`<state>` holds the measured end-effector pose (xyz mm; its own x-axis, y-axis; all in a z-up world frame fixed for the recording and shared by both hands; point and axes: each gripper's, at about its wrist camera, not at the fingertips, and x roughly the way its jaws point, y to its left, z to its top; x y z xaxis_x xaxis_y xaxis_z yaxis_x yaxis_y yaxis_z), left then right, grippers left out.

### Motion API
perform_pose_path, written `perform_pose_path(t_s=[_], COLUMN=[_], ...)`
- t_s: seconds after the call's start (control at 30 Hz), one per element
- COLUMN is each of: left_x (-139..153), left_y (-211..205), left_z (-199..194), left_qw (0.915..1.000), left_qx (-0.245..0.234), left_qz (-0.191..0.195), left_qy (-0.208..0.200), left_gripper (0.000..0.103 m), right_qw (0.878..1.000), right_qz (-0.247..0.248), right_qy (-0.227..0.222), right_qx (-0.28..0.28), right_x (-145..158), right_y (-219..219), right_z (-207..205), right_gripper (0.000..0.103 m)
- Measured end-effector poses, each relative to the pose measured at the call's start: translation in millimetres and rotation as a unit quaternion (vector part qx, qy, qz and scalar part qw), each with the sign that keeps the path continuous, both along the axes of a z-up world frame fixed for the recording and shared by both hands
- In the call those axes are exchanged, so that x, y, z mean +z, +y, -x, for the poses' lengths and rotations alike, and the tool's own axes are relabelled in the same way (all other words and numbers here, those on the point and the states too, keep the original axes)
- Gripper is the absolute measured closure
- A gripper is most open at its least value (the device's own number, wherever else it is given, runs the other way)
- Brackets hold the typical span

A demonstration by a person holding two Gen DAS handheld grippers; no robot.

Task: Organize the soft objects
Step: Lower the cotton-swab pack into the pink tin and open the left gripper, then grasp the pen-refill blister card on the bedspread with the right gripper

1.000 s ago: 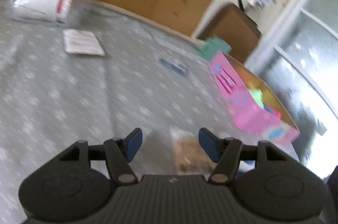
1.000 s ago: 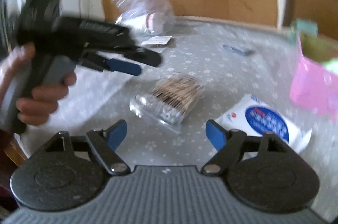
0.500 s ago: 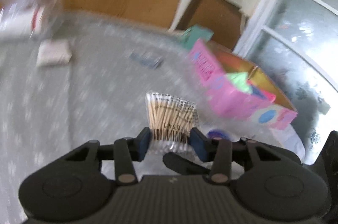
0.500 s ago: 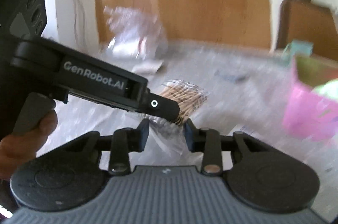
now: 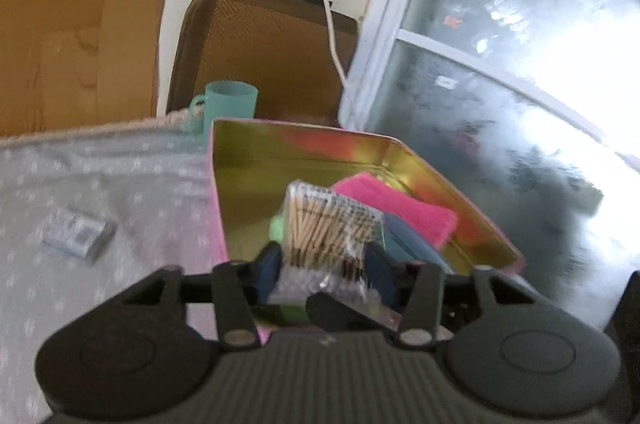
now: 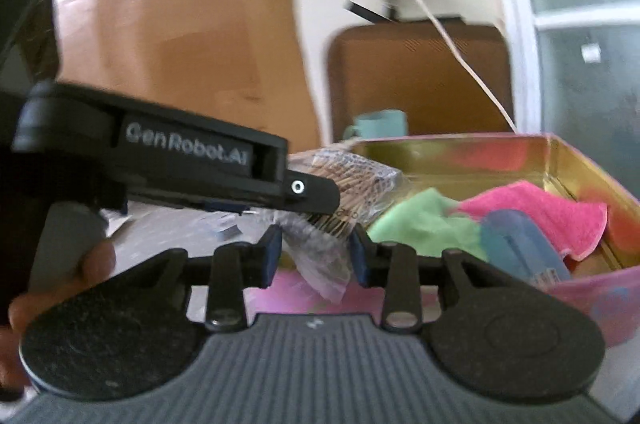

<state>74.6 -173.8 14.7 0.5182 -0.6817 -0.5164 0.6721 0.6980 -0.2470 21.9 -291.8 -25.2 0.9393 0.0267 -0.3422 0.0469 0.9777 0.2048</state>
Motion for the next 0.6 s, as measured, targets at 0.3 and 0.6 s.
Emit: perform_pose_path(t_s=[0.3, 0.6], left_x=[-1, -18], left_y=[16, 164], left_z=[-18, -8], left_qw=[0.9979, 0.9812], left_qx=[0.06, 0.193], left_qz=[0.023, 0.002], left_qy=[-0.001, 0.016], left_gripper=[0.045, 0.045], right_qw=[0.996, 0.995], right_qz=[-0.039, -0.032], right_qy=[-0.001, -0.041], right_qx=[-0.076, 0.091], right_x=[-15, 19], right_y=[-37, 37], right_z=[-23, 9], right_gripper=[0.05, 0.051])
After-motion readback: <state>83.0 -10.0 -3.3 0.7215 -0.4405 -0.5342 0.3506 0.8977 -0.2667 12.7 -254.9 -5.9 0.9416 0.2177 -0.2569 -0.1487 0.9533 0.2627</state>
